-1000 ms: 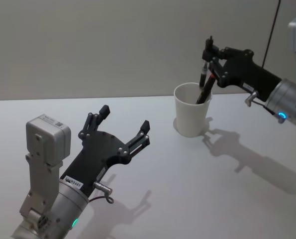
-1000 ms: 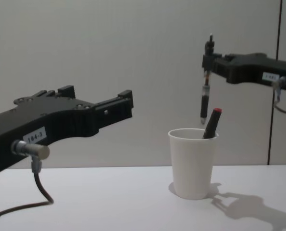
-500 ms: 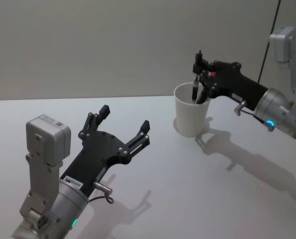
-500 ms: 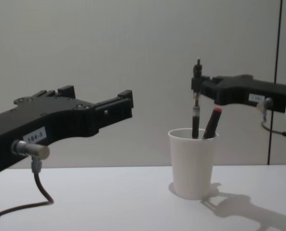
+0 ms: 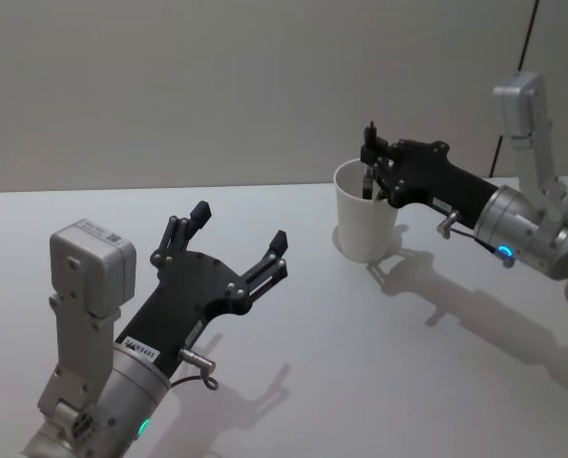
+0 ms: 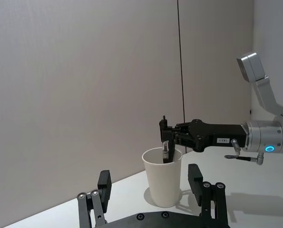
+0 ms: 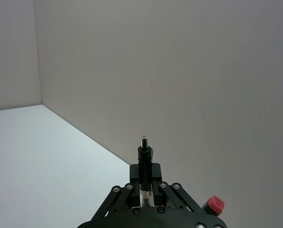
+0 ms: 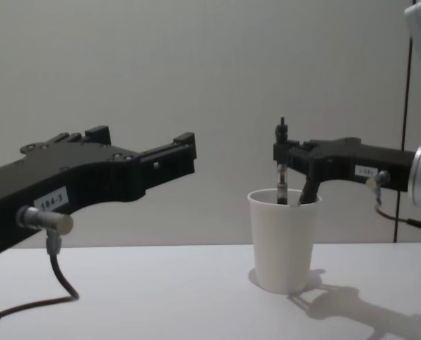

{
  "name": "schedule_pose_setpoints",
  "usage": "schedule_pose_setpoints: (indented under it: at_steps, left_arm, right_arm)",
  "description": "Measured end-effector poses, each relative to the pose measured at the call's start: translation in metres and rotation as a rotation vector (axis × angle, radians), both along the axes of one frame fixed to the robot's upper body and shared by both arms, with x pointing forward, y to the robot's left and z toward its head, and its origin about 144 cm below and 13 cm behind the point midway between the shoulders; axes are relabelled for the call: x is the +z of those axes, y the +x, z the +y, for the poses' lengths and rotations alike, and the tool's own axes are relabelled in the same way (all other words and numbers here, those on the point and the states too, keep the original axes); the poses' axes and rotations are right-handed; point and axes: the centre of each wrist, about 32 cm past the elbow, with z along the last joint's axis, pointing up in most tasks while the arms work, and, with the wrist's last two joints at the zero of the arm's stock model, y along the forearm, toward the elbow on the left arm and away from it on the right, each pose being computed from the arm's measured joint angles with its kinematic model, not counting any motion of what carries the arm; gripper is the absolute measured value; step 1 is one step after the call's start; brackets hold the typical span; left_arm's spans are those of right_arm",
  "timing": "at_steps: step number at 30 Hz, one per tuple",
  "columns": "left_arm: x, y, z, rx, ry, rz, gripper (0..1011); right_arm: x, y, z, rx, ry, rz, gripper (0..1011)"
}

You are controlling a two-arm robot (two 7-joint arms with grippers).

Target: Place the pen into the pen holder.

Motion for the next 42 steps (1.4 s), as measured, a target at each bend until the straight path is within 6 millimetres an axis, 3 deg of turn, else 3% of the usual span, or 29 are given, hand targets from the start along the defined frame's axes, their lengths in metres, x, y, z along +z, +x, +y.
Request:
schedule_pose_setpoints:
  at_steps: [4,9,19,22,24,32,42]
  left_arm:
    - [0.000,0.000,0.000,0.000,0.000,0.000,1001]
    - [0.000,0.000,0.000,0.000,0.000,0.000,1001]
    - [0.000,0.000,0.000,0.000,0.000,0.000,1001]
    - [0.000,0.000,0.000,0.000,0.000,0.000,1001]
    - [0.000,0.000,0.000,0.000,0.000,0.000,1001]
    - [0.000,0.000,0.000,0.000,0.000,0.000,1001]
    - [0.000,0.000,0.000,0.000,0.000,0.000,1001]
  right_arm:
    - [-0.002,0.000,0.001,0.000,-0.003,0.009,145]
    - [-0.005,0.000,0.002,0.001,-0.006,0.017,260]
    - [-0.007,0.001,0.003,0.001,-0.010,0.026,607]
    - [-0.007,0.001,0.003,0.001,-0.010,0.027,665]
    - [-0.007,0.001,0.003,0.002,-0.010,0.028,773]
    - [-0.001,-0.002,0.002,0.008,-0.006,-0.003,972]
    - [0.020,-0.015,-0.006,0.012,0.022,-0.106,1002]
